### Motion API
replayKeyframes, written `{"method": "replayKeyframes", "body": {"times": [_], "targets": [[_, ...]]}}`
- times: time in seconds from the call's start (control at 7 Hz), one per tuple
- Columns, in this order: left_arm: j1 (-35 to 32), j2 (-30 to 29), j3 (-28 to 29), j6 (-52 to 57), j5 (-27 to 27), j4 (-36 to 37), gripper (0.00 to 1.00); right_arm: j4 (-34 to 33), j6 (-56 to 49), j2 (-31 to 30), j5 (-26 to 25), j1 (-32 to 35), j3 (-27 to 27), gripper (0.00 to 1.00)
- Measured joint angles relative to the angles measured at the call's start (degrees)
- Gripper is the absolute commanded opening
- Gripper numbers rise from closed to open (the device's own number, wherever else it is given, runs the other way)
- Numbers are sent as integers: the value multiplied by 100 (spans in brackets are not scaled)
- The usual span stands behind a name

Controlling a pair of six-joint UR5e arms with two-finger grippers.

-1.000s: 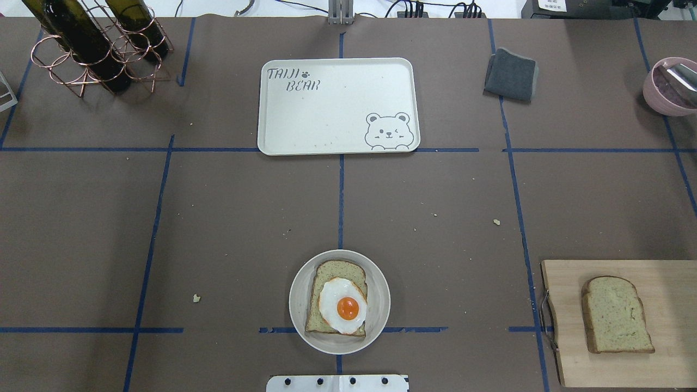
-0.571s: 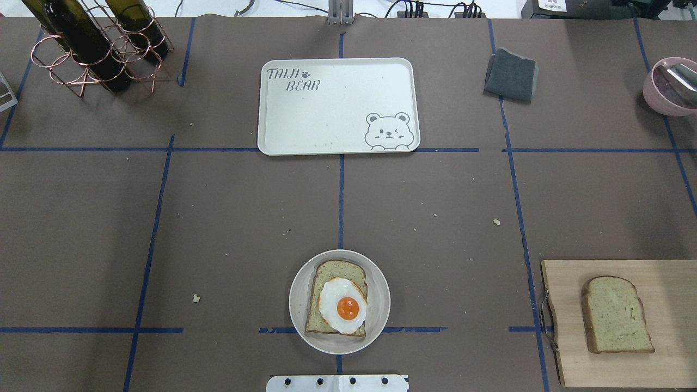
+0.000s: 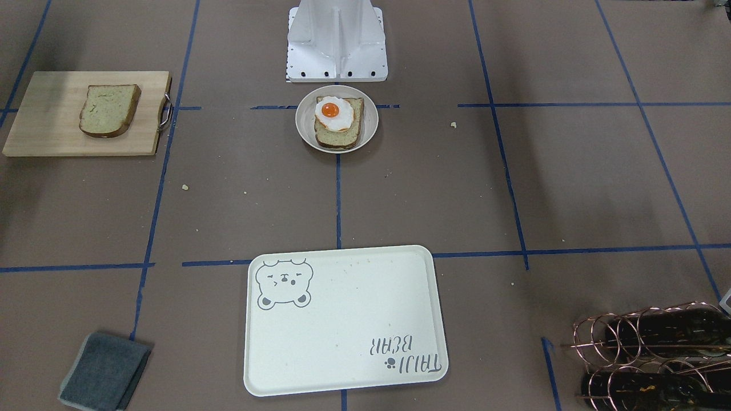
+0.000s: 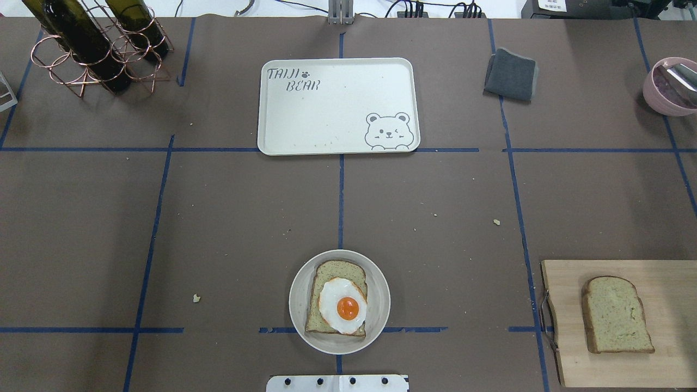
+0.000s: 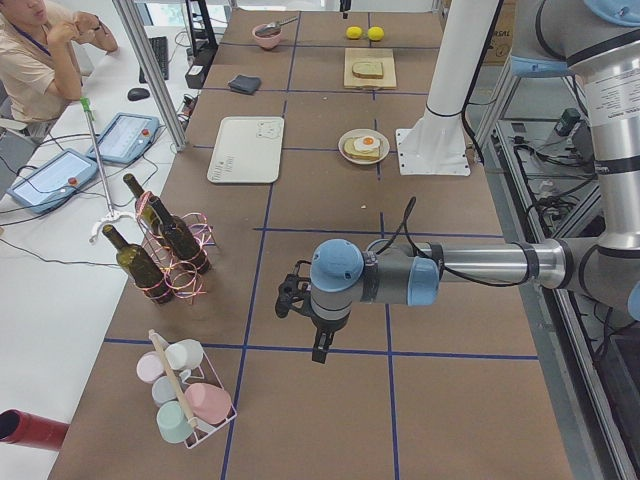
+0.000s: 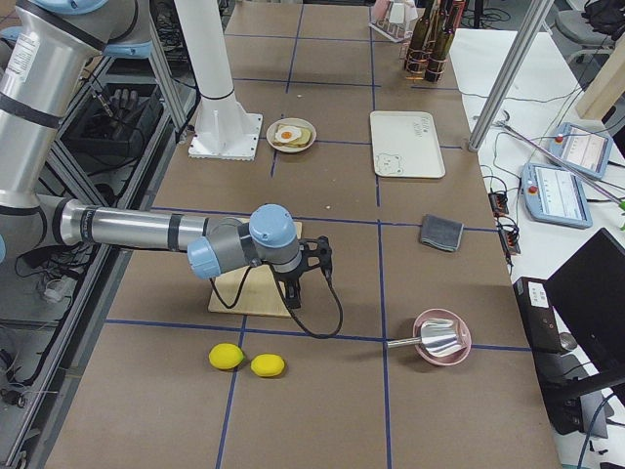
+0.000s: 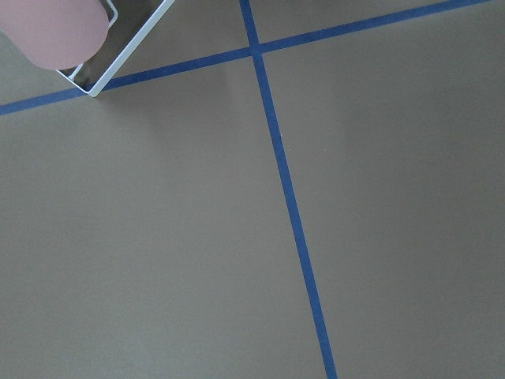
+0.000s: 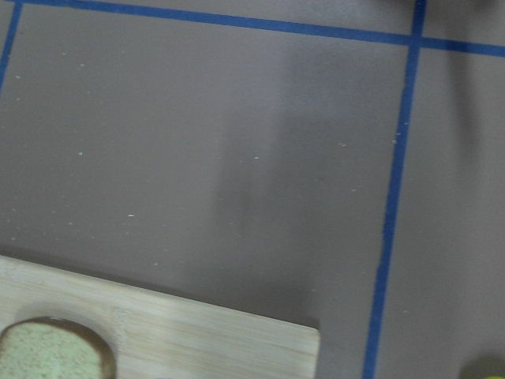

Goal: Make sandwich and place on tray

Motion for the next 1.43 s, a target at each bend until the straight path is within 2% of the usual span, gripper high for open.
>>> {"method": "replayKeyframes", "body": {"times": [0.43, 0.71, 1.0, 1.29, 1.43], "targets": [[0, -2, -5, 6, -23, -5, 100, 2253, 2934, -316, -274, -1498, -110, 99], [0, -1, -5, 8, -89, -8, 100, 3687, 4274, -485, -990, -2438, -481, 98], [6, -2, -5, 9, -109, -9, 100, 4270, 5142, -513, -1901, -3447, -616, 86], [8, -1, -5, 7, -111, -11, 100, 4361, 5756, -517, -2816, -4454, -636, 80], [8, -1, -5, 5, -111, -14, 100, 4416, 5985, -527, -3153, -4823, -638, 71]]}}
